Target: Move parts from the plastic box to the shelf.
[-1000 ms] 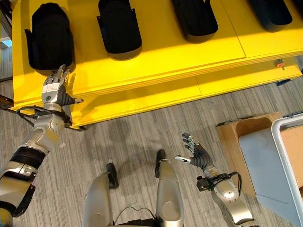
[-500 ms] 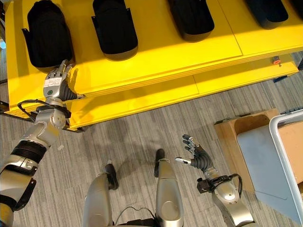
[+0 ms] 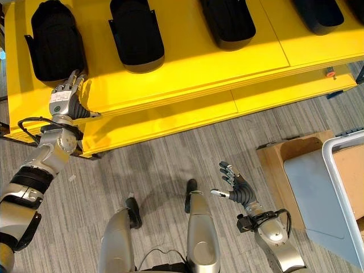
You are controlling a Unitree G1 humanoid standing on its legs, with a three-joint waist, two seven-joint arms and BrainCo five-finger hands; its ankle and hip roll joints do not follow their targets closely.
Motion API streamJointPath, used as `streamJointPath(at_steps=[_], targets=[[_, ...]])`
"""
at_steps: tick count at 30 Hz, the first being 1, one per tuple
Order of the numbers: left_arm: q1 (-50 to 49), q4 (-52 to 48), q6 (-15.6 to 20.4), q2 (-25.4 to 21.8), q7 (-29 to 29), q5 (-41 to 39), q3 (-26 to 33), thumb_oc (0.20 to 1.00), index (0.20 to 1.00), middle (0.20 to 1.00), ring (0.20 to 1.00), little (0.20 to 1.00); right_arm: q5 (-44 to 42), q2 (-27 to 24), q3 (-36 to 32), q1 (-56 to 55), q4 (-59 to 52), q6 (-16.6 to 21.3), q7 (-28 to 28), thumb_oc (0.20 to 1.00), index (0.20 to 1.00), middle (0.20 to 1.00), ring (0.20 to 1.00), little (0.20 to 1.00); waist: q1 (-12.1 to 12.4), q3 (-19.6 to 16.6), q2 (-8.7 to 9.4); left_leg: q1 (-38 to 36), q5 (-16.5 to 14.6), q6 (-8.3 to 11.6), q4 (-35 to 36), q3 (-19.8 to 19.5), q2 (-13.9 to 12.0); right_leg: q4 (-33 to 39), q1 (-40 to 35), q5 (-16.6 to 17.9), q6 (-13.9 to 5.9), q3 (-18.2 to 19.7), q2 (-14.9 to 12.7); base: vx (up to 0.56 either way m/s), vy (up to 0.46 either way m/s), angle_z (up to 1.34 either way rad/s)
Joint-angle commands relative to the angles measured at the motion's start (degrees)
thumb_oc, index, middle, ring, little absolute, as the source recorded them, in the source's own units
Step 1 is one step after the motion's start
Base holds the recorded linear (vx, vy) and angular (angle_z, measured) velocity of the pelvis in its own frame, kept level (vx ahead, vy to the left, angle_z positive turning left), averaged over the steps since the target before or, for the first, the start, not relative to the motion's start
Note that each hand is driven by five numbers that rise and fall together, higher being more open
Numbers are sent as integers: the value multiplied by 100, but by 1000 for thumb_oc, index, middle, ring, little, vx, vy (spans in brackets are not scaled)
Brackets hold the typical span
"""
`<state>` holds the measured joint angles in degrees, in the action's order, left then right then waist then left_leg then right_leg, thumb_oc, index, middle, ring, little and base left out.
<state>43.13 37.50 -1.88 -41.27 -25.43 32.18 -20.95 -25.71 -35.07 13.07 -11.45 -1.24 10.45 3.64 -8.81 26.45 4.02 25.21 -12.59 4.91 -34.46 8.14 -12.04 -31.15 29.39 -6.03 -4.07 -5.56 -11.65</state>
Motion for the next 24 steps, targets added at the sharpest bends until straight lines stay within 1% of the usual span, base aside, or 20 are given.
streamJointPath(at_steps=[1, 7, 10, 14, 17, 24], targets=[[164, 183, 8, -424, -231, -65, -72, 1000, 1000, 1000, 1000, 1000, -122, -257, -104, -327, -312, 320, 37, 1000, 1000, 1000, 1000, 1000, 36, -472, 72, 305, 847, 183, 387, -190, -198, 2, -295, 138, -476, 336, -413, 0, 0, 0], [147, 57, 63, -475, -284, -171, -5, 1000, 1000, 1000, 1000, 1000, -134, -260, -83, -329, -307, 329, 44, 1000, 1000, 1000, 1000, 1000, 43, -464, 81, 339, 811, 169, 305, -199, -198, -50, -266, 126, -471, 355, -412, 0, 0, 0], [60, -208, 116, -482, -308, -201, 97, 1000, 1000, 1000, 1000, 1000, -136, -252, -83, -343, -300, 332, 50, 1000, 1000, 1000, 1000, 1000, 62, -460, 78, 339, 792, 167, 286, -199, -197, -56, -263, 116, -466, 360, -412, 0, 0, 0], [-372, -961, 199, -472, -360, -134, 489, 1000, 1000, 1000, 1000, 1000, -105, -219, -110, -340, -290, 325, 32, 1000, 1000, 1000, 1000, 1000, 110, -454, 70, 325, 777, 167, 289, -203, -195, -79, -283, 92, -449, 342, -422, 0, 0, 0], [-590, -1291, 230, -443, -366, -89, 679, 1000, 1000, 1000, 1000, 1000, -92, -202, -127, -321, -294, 314, 33, 1000, 1000, 1000, 1000, 1000, 134, -451, 68, 307, 775, 167, 301, -209, -194, -75, -301, 93, -441, 344, -417, 0, 0, 0], [-1509, -2554, 385, -470, -437, 320, 1436, 1000, 1000, 1000, 1000, 1000, -108, -167, -201, -282, -289, 302, 20, 1000, 1000, 1000, 1000, 1000, 230, -428, 58, 230, 762, 171, 349, -232, -182, -30, -408, 78, -411, 311, -409, 0, 0, 0]])
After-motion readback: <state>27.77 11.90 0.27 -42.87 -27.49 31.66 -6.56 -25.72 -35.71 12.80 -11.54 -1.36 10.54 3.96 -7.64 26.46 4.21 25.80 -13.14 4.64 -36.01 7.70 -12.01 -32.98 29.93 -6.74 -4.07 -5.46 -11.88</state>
